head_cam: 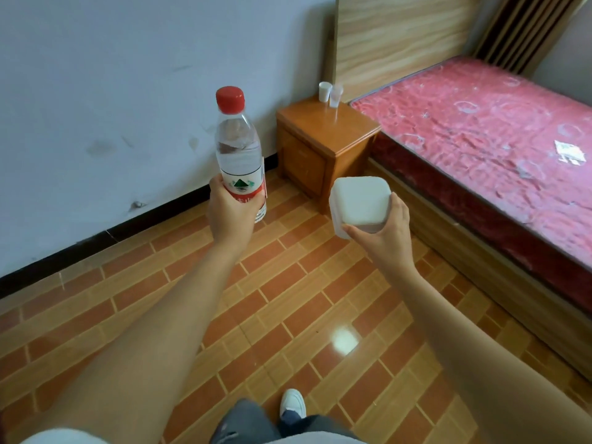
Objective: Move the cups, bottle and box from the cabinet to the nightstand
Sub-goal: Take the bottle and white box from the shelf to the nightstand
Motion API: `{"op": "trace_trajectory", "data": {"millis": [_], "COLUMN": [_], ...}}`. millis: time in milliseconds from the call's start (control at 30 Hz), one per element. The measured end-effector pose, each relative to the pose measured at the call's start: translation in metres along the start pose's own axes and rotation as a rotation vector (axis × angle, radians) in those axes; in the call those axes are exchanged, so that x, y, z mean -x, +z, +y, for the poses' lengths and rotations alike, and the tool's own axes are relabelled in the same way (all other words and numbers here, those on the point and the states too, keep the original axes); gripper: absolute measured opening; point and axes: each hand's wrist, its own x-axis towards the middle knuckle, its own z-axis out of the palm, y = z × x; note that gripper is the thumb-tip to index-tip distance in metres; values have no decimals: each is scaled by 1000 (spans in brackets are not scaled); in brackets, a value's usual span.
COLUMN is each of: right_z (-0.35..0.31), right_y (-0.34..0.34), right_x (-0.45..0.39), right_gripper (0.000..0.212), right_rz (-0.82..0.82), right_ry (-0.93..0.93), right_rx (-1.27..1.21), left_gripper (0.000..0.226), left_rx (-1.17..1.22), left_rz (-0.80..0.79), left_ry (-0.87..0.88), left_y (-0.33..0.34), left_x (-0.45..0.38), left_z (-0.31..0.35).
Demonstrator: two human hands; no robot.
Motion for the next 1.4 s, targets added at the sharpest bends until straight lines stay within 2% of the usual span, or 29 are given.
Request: {"op": "trace_trajectory", "data": {"millis": [300,633,833,1133,1400], "right_z": [-11,-50,-63,-44,-11], "right_y": [47,147,182,211,225], "right_x": [-113,-271,-349,-468,-611], "right_gripper": [95,95,98,97,100], "right_rz": [17,106,159,177,181], "right_ry": [32,104,147,176,219], "right_rx": [-7,-38,-35,-25,-26], "left_gripper": [62,66,65,64,66], "left_rx": [-33,-73,-70,-87,-92], "left_rz": [-28,-128,-190,-228,-269], "left_ry": [-10,92,113,120,128], "left_y": [47,98,134,218,321], "left_x": [-115,-311,-398,-502,-602], "left_z": [-10,-21,-19,-16,14]}}
